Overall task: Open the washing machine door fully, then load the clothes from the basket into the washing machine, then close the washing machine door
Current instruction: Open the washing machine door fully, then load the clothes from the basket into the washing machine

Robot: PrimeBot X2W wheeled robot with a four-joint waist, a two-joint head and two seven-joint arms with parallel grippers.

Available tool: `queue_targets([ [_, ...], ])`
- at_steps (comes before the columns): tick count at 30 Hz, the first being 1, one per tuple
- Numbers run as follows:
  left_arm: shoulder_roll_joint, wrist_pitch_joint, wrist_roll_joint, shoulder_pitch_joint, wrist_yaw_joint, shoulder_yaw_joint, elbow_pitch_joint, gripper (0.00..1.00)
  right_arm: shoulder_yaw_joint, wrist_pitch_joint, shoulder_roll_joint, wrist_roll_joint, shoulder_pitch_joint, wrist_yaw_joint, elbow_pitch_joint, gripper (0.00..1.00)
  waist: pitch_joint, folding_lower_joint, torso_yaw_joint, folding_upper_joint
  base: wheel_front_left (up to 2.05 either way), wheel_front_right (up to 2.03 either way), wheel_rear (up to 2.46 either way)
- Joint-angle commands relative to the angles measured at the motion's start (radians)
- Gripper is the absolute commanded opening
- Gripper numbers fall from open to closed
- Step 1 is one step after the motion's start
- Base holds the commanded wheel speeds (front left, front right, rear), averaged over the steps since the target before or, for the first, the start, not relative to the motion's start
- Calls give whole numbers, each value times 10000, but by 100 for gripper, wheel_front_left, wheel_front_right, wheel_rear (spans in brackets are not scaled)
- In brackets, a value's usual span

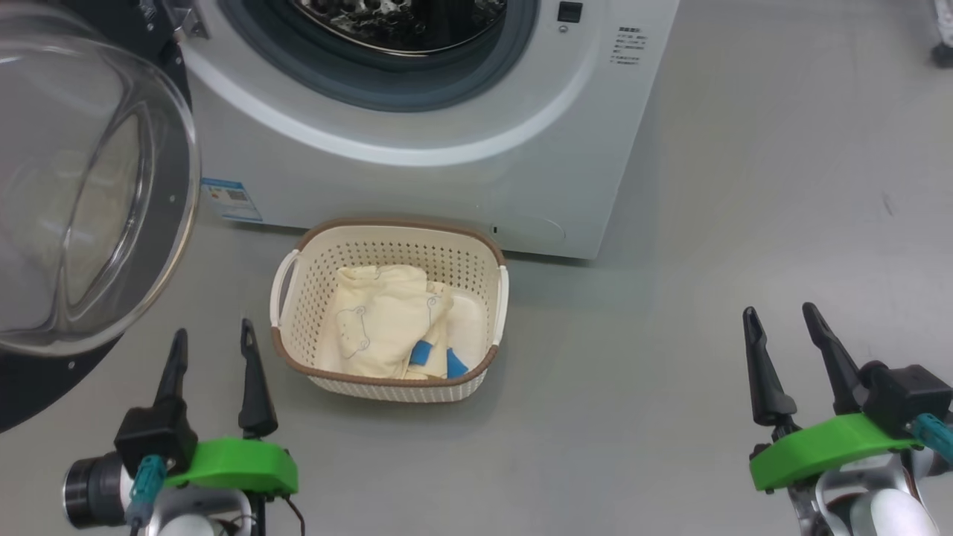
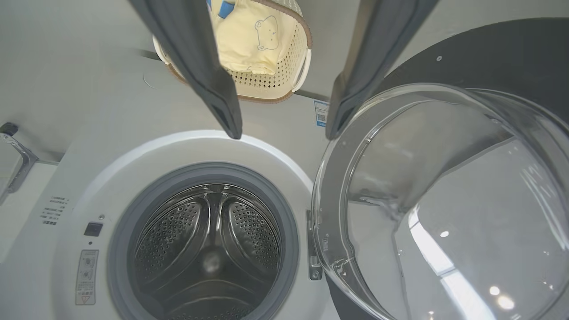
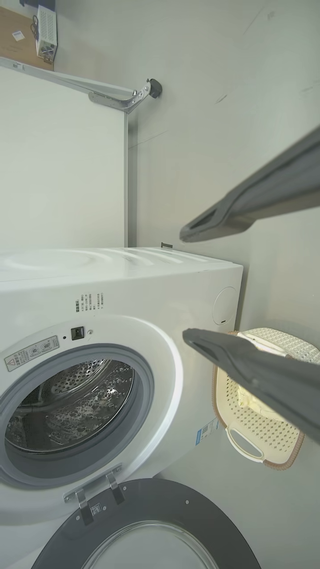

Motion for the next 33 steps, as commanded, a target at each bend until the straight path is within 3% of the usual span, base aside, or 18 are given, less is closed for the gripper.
queue_targets([
  [1, 86, 20, 70, -401, -56, 273, -190, 100, 225, -44, -85, 0, -142, -29, -297, 100, -63, 0, -242, 0, 0, 0, 0],
  [7, 2, -98, 20, -491, -117, 96, 235, 100, 279, -75, -85, 31, -56, -29, -260, 100, -199, 0, -860, 0, 0, 0, 0],
  [16, 65, -201, 171, -529, 215, 126, 533, 100, 325, -68, -85, -59, -20, -29, -369, 100, -321, 0, -1586, 0, 0, 0, 0],
  [33, 187, -319, 447, -645, 536, -82, 830, 100, 323, -33, -85, -94, 82, -29, -436, 100, -458, 0, -1712, 0, 0, 0, 0],
])
